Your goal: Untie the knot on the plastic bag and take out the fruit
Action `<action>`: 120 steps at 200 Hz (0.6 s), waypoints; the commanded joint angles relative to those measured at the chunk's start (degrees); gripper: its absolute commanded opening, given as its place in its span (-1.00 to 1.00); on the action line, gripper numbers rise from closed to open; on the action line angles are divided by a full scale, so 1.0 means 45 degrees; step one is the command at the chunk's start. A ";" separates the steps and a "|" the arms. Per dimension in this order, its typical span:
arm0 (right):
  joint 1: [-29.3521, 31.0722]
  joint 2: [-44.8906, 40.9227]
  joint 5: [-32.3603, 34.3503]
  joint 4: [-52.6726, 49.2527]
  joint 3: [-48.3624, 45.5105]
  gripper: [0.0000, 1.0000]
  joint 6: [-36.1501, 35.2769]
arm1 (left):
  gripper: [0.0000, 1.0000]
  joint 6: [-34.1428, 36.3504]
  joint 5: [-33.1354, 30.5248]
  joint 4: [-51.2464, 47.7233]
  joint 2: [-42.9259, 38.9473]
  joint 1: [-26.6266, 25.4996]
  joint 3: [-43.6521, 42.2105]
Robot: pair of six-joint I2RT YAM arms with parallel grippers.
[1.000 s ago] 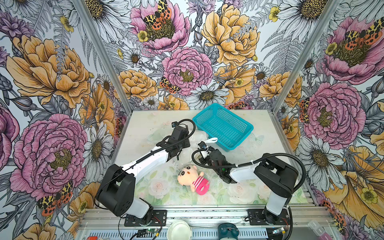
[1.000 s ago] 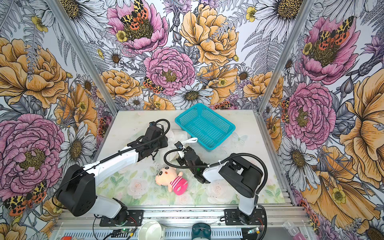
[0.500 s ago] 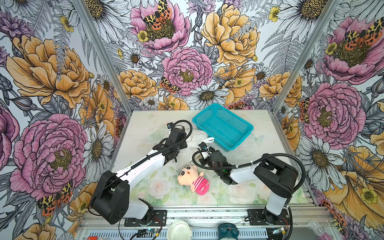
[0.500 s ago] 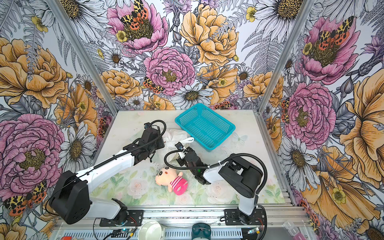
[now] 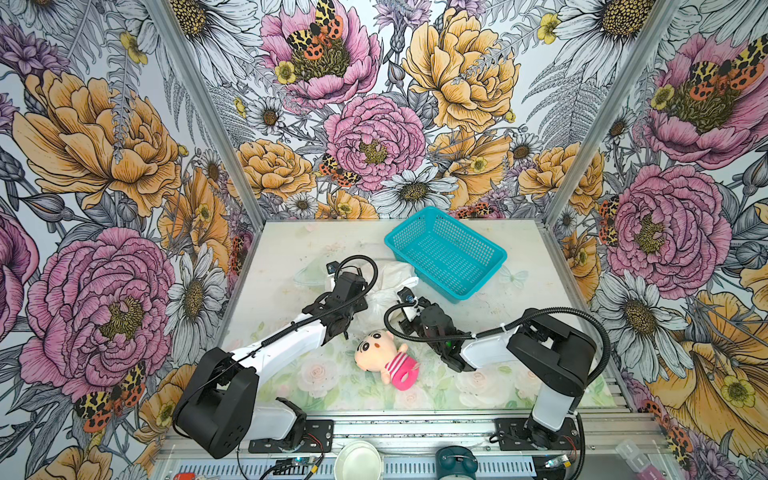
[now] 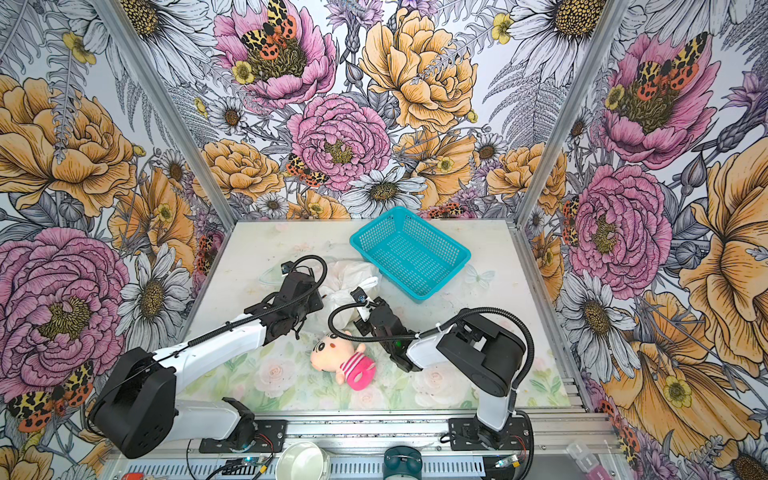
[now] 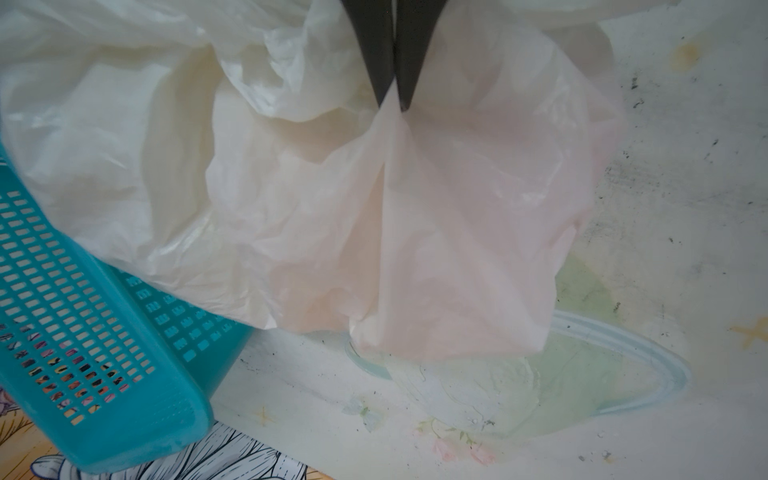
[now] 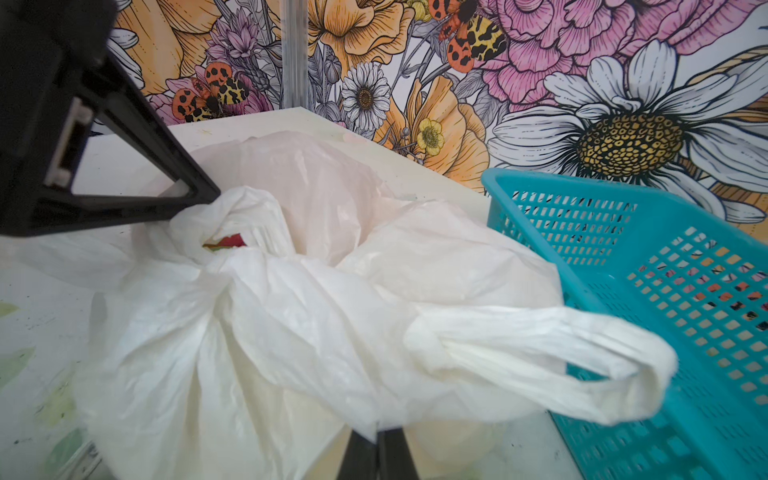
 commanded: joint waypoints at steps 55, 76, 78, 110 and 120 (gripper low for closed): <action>-0.0008 0.0116 0.1856 0.0390 0.0165 -1.00 0.0379 | -1.00 -0.0235 -0.0160 0.0497 -0.0736 0.1004 -0.0951; -0.0049 0.0138 0.2004 0.0286 0.0209 -1.00 0.0486 | -1.00 -0.0181 0.0100 0.0708 -0.1016 0.1302 -0.1253; -0.0054 0.0138 0.2009 0.0283 0.0209 -1.00 0.0511 | -1.00 -0.0167 0.0136 0.0734 -0.1043 0.1330 -0.1276; -0.0255 0.0081 0.2039 0.0236 0.0167 -1.00 0.0778 | -1.00 -0.0149 0.0385 0.0851 -0.1503 0.1850 -0.1725; -0.0301 0.0061 0.2062 0.0241 0.0133 -1.00 0.0823 | -1.00 -0.0149 0.0492 0.0908 -0.1635 0.2023 -0.1876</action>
